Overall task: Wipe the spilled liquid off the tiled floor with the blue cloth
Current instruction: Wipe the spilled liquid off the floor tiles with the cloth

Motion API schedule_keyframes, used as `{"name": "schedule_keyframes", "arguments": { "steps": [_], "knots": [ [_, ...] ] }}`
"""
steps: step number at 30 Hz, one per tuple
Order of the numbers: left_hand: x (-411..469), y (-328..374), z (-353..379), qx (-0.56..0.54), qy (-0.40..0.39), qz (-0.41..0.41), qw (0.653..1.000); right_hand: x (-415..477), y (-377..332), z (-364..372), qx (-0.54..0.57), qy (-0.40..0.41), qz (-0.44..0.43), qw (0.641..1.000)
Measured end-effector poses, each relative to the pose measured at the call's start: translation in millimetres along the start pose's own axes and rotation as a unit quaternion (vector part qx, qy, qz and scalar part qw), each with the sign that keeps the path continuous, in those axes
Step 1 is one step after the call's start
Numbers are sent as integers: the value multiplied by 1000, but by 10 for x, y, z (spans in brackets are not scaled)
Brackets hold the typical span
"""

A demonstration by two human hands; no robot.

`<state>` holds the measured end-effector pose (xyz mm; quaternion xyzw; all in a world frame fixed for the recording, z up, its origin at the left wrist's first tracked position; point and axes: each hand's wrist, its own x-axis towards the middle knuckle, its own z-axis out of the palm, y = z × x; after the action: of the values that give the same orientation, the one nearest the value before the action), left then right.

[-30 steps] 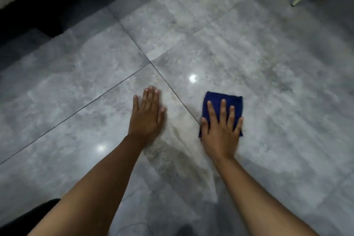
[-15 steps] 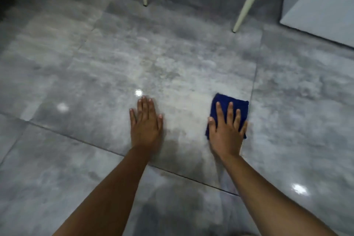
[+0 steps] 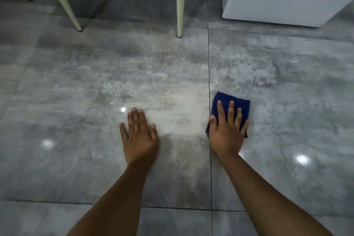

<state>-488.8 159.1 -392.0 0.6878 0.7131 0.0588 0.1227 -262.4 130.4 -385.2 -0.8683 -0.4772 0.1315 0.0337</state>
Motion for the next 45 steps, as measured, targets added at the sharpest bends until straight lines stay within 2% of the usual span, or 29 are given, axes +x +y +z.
{"name": "schedule_keyframes", "arguments": {
  "steps": [2, 5, 9, 11, 13, 15, 17, 20, 23, 25, 28, 30, 32, 35, 37, 40, 42, 45],
  "knots": [
    [20, -7, -2, 1, -4, 0, 1000, -256, 54, 18, 8, 38, 25, 999],
    [2, -3, -7, 3, -12, -3, 1000, -500, -141, 63, 2, 21, -7, 1000],
    [25, -32, 23, 15, -13, -3, 1000, -20, -330, 52, 11, -1, -85, 996],
    [36, -46, 38, 17, -11, 0, 1000, 330, -229, 6, 5, -1, -87, 996],
    [31, -54, 49, 14, -8, 0, 1000, 609, 90, -81, -1, 6, -46, 999],
    [23, -53, 42, 9, -8, 4, 1000, 665, 574, -209, 0, 13, 42, 999],
    [17, -58, 31, 10, -4, 9, 1000, 435, 1017, -327, 6, 20, 123, 992],
    [12, -56, -2, 9, -10, 8, 1000, -319, 1198, -255, 23, 15, 157, 987],
    [14, -47, -25, 9, -8, 20, 1000, -993, 800, -72, 9, 16, 109, 994],
    [21, -61, -19, 2, -6, 20, 1000, -1110, 505, 28, 5, 12, 58, 998],
    [1, -95, -5, 3, -12, 22, 1000, -849, 377, 45, 2, 16, -41, 999],
    [13, -80, -4, 4, -8, 26, 1000, -548, 545, -51, -14, 5, -71, 997],
    [16, -46, -3, 0, -1, 29, 1000, -375, 886, -131, -18, 1, -26, 1000],
    [-51, 55, -25, -17, -2, 1, 1000, -574, 1393, -178, 13, 32, 105, 994],
    [-183, 312, -20, -27, -20, 42, 999, -923, 1481, -133, 14, 54, 139, 989],
    [-545, 993, 95, -38, -80, 177, 980, -1329, 1389, -51, 21, 58, 119, 991],
    [-809, 1460, 217, -54, -107, 208, 971, -1365, 1492, -107, 29, 54, 55, 997],
    [-1167, 1923, 408, -21, -129, 241, 962, -1180, 1926, -244, 36, 43, -41, 998]
  ]
}}
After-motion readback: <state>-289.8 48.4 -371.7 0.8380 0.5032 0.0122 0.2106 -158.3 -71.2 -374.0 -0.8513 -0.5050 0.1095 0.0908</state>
